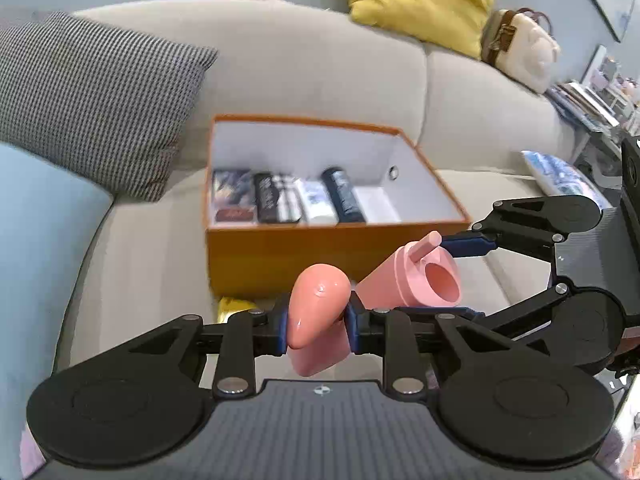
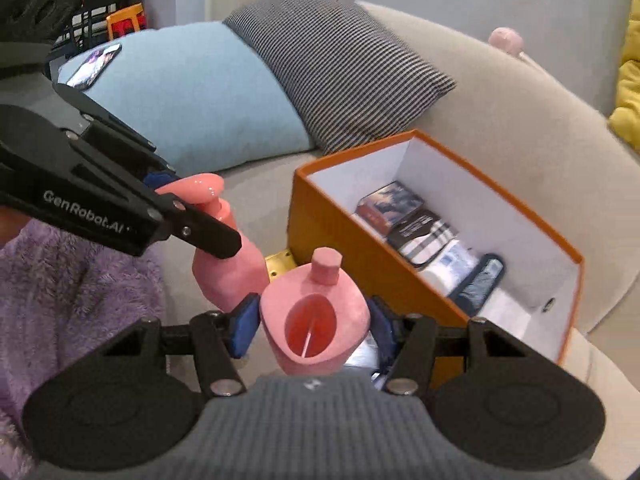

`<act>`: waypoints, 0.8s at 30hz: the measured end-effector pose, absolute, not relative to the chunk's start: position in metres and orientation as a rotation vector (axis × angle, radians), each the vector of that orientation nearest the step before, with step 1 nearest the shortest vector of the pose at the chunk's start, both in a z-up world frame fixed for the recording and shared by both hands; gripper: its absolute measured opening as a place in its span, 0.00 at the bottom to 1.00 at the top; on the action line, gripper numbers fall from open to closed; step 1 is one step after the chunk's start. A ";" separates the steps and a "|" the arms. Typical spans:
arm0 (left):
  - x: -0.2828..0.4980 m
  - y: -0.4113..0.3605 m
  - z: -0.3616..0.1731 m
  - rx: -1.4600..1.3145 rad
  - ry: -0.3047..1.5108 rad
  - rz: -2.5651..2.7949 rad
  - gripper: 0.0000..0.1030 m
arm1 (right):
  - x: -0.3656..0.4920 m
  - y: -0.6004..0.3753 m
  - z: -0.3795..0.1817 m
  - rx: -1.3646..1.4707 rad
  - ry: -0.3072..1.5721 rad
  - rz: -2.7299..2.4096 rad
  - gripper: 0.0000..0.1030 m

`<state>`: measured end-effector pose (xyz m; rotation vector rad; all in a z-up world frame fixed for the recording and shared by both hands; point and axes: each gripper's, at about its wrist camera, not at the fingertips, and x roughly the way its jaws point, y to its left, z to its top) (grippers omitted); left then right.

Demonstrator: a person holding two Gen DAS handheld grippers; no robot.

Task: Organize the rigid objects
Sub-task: 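Carry the pink bottle and pink cup with both tools down into the shoebox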

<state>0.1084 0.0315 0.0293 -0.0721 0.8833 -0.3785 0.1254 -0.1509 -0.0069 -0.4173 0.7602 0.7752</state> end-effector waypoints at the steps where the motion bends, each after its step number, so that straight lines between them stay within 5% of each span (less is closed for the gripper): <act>1: 0.110 0.029 0.034 -0.071 0.876 -0.390 0.29 | 0.128 -0.154 -0.003 -0.415 0.758 0.770 0.58; 13: 0.176 -0.007 0.079 -0.042 0.798 -0.508 0.28 | 0.165 -0.190 0.045 -0.461 0.712 0.695 0.58; 24: 0.262 -0.044 0.039 0.011 0.877 -0.572 0.28 | 0.263 -0.218 0.008 -0.542 0.837 0.656 0.58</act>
